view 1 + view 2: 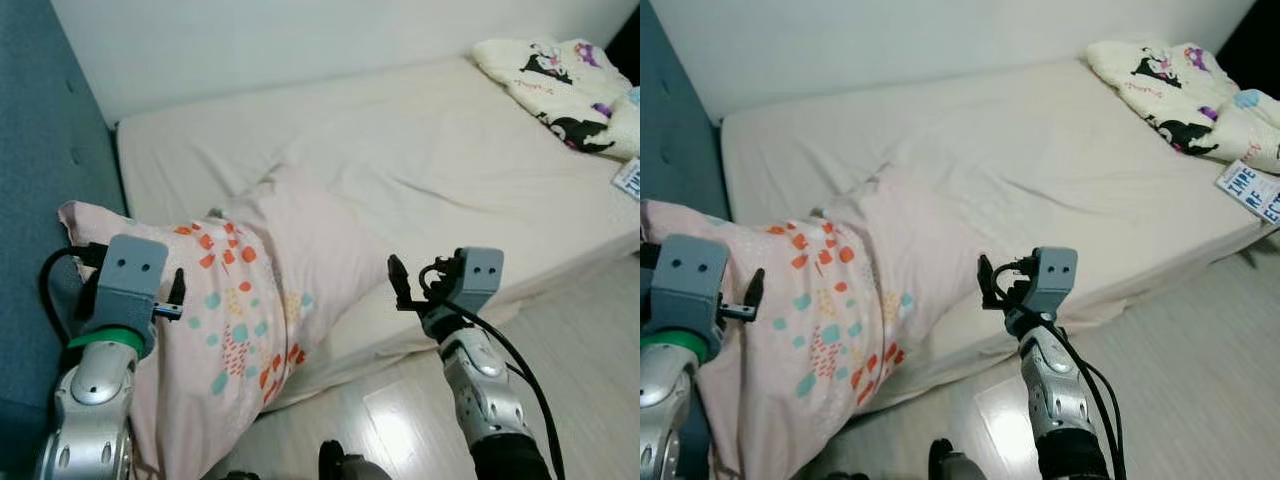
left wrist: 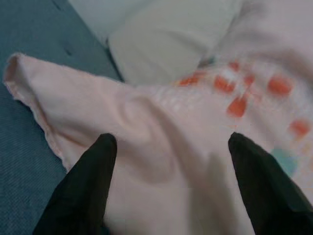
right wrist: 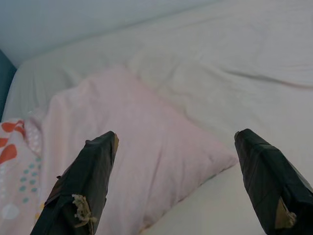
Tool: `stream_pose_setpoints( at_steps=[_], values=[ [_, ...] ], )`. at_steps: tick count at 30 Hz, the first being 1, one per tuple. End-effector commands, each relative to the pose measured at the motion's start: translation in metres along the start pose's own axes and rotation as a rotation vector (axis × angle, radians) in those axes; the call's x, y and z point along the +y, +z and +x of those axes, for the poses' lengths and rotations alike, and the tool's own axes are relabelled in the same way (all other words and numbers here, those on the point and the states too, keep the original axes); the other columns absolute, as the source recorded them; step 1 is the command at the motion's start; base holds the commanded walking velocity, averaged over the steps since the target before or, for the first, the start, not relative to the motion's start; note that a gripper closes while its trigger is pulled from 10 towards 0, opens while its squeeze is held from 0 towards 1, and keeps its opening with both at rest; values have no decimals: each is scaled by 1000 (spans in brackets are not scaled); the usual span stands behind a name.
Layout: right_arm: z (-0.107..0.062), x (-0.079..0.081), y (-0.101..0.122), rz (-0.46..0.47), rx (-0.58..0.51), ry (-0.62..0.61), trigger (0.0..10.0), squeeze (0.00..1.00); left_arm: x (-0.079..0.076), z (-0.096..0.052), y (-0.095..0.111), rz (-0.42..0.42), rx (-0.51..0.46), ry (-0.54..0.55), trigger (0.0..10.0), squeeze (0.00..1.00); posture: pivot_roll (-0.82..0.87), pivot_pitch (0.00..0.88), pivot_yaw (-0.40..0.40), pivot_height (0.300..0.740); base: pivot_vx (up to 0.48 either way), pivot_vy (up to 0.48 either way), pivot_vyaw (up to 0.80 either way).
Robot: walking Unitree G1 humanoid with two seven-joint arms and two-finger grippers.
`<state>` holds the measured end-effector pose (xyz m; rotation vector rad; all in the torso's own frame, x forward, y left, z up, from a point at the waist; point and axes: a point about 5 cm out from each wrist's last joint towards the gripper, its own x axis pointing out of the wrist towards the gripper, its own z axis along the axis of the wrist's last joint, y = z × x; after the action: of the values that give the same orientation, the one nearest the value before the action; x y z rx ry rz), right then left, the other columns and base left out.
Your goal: Clean up the room
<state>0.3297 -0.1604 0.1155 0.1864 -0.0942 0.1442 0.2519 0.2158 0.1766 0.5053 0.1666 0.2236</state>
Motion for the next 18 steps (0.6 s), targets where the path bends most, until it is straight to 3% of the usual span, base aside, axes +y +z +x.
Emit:
stream_pose_setpoints(
  at_steps=[1,3,10,11,16,17,18],
  values=[
    [-3,2,-8,12,20,-1,10000,0,-1,1,-12,37,72,-6,10000,0,63,210,-9,740,0,0,0],
    [-2,4,-7,13,15,3,10000,0,-16,4,-17,19,139,-57,10000,0,57,206,2,740,0,0,0],
    [-6,-1,-8,11,11,-16,10000,0,-12,16,-28,-64,255,53,10000,0,37,200,13,740,0,0,0],
    [-8,-4,-8,10,11,-27,10000,0,-12,17,-37,-109,323,72,10000,0,34,202,15,740,0,0,0],
    [-9,-6,-10,11,14,-34,10000,0,-20,22,-59,-162,454,59,10000,0,31,198,12,740,0,0,0],
    [-8,-4,-10,11,14,-32,10000,0,-30,25,-67,-189,497,-1,10000,0,31,198,12,740,0,0,0],
    [-8,-4,-10,11,14,-32,10000,0,-30,25,-67,-189,497,-1,10000,0,31,198,12,740,0,0,0]
  ],
)
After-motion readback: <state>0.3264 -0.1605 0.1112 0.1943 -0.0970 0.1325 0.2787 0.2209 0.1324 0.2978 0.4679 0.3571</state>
